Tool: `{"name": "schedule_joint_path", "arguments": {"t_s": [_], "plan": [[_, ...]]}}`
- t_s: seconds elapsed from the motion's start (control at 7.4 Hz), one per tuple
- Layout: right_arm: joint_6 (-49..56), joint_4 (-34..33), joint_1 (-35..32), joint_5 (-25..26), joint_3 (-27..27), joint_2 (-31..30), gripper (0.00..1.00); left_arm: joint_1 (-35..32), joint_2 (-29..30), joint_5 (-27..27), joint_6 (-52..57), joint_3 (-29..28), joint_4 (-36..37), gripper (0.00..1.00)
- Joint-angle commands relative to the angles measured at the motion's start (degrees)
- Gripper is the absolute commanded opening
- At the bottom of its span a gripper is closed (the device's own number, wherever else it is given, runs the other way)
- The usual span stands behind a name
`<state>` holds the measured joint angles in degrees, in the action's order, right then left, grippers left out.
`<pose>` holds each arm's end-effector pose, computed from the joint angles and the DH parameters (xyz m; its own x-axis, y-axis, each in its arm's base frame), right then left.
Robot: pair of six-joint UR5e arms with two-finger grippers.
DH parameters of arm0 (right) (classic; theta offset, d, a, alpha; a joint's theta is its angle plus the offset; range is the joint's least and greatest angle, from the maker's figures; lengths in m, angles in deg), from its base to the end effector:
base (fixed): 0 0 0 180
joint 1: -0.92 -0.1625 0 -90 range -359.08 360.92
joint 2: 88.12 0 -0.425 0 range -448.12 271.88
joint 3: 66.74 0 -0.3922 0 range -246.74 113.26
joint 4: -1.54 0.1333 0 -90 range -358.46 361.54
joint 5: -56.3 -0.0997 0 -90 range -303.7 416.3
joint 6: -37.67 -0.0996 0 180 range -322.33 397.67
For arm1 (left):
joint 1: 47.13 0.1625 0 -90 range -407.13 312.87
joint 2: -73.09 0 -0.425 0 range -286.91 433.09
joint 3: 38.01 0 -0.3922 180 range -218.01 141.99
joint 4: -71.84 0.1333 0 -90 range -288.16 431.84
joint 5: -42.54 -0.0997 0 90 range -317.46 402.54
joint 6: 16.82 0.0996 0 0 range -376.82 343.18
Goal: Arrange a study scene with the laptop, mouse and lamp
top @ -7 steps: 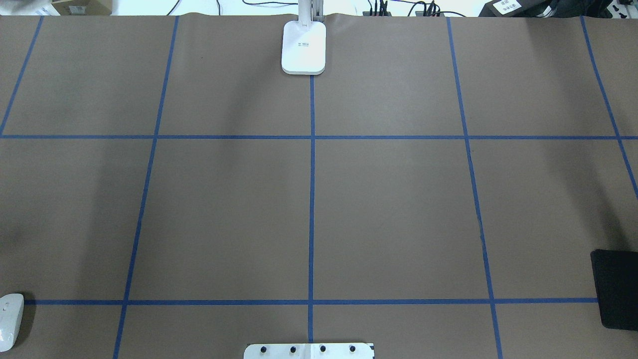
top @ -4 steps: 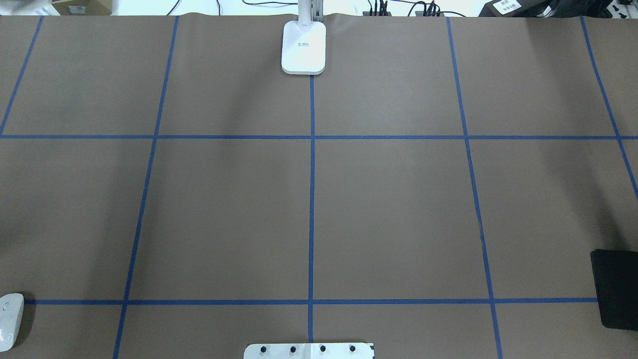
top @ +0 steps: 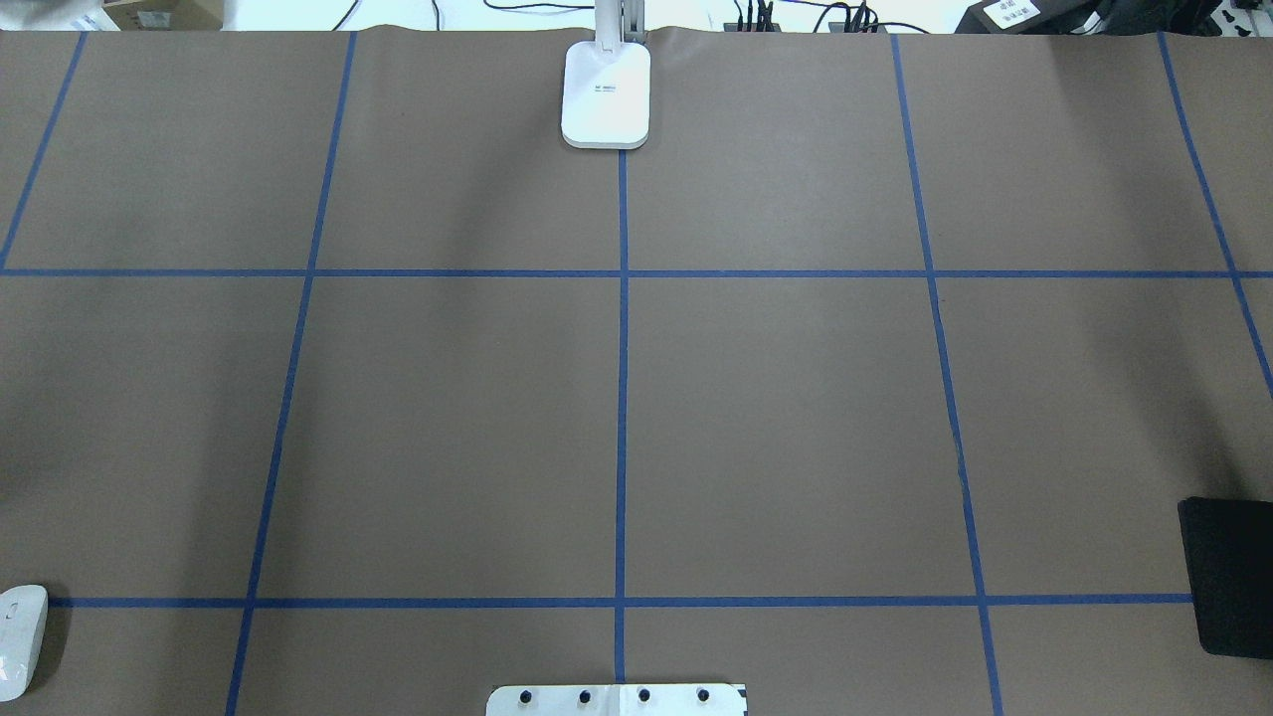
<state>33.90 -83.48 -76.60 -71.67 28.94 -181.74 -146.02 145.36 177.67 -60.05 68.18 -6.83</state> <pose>-0.0320 -0.4781 0.6383 0.7659 -0.1797 0.6173 0.1645 0.9830 0.0821 -0.1151 -0.3304 0.6686 0.3869 -0.8528 -0.3508 0.5705 0.5203 -0.6355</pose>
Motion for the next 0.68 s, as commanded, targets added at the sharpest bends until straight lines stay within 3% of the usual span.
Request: {"name": "schedule_joint_path", "arguments": {"t_s": [0.0,0.27,0.54], "plan": [[0.0,0.0,0.0,0.0,0.6,-0.3,1.00,-0.2,-2.6,1.4,-5.7,0.2,-0.5,1.00],[0.0,0.0,0.0,-0.8,0.7,-0.3,1.00,-0.2,-2.7,3.2,-7.6,-1.3,-1.2,1.00],[0.1,0.0,0.0,-0.9,0.7,-0.3,1.00,-0.2,-5.3,3.2,-7.8,-3.6,-6.9,1.00]]}}
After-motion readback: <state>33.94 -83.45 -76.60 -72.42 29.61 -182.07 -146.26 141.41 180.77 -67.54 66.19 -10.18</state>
